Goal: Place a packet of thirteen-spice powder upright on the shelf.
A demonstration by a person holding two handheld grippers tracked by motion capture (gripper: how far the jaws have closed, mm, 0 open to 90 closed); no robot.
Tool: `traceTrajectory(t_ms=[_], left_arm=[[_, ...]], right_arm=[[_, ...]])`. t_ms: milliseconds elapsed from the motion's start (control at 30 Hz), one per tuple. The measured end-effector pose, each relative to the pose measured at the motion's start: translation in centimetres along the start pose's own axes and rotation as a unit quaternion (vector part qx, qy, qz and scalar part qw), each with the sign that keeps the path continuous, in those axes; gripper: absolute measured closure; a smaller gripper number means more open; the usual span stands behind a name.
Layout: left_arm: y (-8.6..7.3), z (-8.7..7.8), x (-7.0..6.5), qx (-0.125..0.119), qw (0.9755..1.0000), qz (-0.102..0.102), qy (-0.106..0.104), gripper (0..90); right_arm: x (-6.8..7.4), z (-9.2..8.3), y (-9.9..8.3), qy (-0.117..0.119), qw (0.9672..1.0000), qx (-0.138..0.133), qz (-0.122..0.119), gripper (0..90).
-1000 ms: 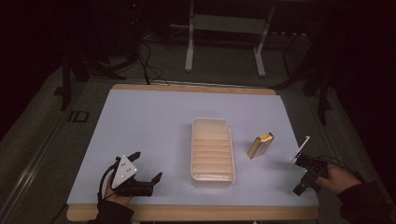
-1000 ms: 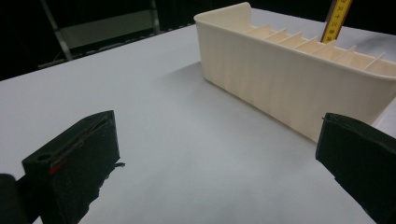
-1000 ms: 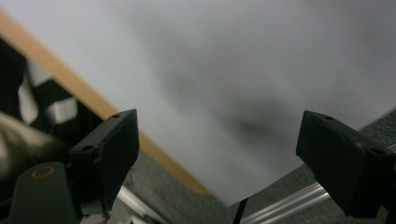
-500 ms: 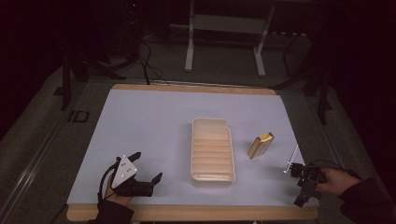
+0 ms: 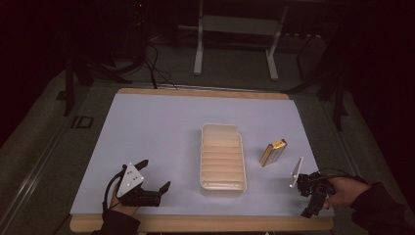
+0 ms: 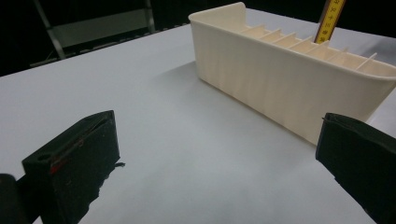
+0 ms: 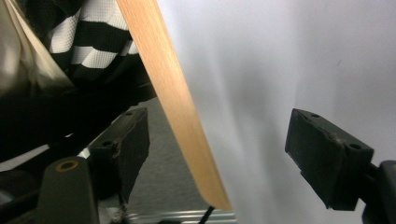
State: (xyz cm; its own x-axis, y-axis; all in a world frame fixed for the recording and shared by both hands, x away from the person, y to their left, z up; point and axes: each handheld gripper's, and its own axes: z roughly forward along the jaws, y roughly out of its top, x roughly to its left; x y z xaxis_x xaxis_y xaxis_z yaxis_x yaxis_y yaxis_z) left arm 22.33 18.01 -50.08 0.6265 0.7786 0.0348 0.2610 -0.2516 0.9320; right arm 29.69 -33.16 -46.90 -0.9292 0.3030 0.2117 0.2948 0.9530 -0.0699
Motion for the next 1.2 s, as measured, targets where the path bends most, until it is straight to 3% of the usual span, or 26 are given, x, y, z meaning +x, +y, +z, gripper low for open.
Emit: traceTrajectory(t_ms=[267,467,767,1067,1200], left_arm=[[0.0,0.1,-0.2,0.003,1.0,0.002,-0.004,0.0],[0.0,0.1,-0.2,0.005,1.0,0.001,-0.004,0.0],[0.0,0.1,-0.4,0.007,0.9999,0.001,-0.01,0.0],[-0.1,0.1,-0.4,0.008,0.9999,0.003,-0.01,0.0],[-0.1,0.1,-0.5,0.01,0.9999,0.004,-0.011,0.0]], right_arm=[[0.6,-1.0,1.5,-0.023,0.9983,-0.015,-0.052,21.9],[1.3,-1.8,2.9,-0.048,0.9941,-0.015,-0.096,21.9],[1.9,-3.8,4.6,-0.078,0.9881,-0.021,-0.131,22.0],[2.0,-6.5,5.2,-0.111,0.9783,-0.044,-0.169,22.5],[1.6,-7.9,5.4,-0.13,0.9723,-0.054,-0.187,23.7]])
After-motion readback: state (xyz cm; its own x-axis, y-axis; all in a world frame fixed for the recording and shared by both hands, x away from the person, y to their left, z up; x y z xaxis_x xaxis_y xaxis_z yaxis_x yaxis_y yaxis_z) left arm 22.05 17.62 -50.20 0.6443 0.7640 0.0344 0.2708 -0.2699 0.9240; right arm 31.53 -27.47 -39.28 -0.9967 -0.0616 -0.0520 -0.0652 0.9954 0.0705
